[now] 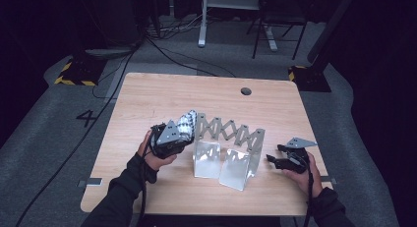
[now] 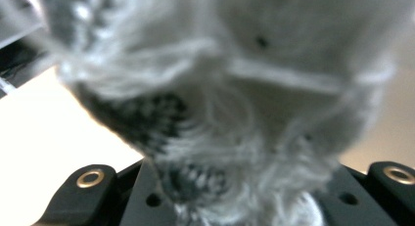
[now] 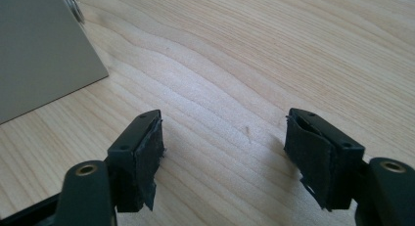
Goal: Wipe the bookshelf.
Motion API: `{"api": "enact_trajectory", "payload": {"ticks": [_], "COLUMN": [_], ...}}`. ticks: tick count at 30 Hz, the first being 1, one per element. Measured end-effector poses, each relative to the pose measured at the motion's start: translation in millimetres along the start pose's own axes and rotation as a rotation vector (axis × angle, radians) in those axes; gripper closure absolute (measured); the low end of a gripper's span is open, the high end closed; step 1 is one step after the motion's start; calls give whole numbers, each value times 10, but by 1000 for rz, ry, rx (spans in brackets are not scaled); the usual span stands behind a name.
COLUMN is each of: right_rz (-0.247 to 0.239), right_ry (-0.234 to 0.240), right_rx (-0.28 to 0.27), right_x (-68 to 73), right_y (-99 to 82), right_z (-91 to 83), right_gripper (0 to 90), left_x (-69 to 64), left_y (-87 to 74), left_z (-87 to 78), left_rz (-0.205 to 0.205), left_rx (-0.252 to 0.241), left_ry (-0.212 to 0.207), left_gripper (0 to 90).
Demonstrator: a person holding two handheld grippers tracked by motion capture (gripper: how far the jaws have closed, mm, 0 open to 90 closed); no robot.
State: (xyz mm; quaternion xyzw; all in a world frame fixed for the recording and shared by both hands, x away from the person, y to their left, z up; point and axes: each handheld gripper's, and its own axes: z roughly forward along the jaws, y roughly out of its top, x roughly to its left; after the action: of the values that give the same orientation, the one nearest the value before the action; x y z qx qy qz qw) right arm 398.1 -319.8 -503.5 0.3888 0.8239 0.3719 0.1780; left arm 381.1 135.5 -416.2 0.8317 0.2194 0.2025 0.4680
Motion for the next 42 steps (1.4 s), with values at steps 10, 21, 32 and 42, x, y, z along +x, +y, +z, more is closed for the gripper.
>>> {"api": "enact_trajectory", "payload": {"ticks": [10,21,32,42], "right_rz": [0,0,-1,-4], "right_ry": [0,0,2,4], "right_rx": [1,1,2,3], "right_x": [6,6,5,4], "right_y": [0,0,0,0], "right_z": [1,1,2,2], "right_gripper": [294,294,290,285], "left_x": [136,88,-220,-493], "left_y": [116,-124,-429,-352], "left_z": [204,432,344,-150], "left_rz": [-20,-29,-7,57], "left_rx": [-17,117,265,168], "left_ry": [16,-15,-98,-64], "left_gripper": [740,739,735,736]}}
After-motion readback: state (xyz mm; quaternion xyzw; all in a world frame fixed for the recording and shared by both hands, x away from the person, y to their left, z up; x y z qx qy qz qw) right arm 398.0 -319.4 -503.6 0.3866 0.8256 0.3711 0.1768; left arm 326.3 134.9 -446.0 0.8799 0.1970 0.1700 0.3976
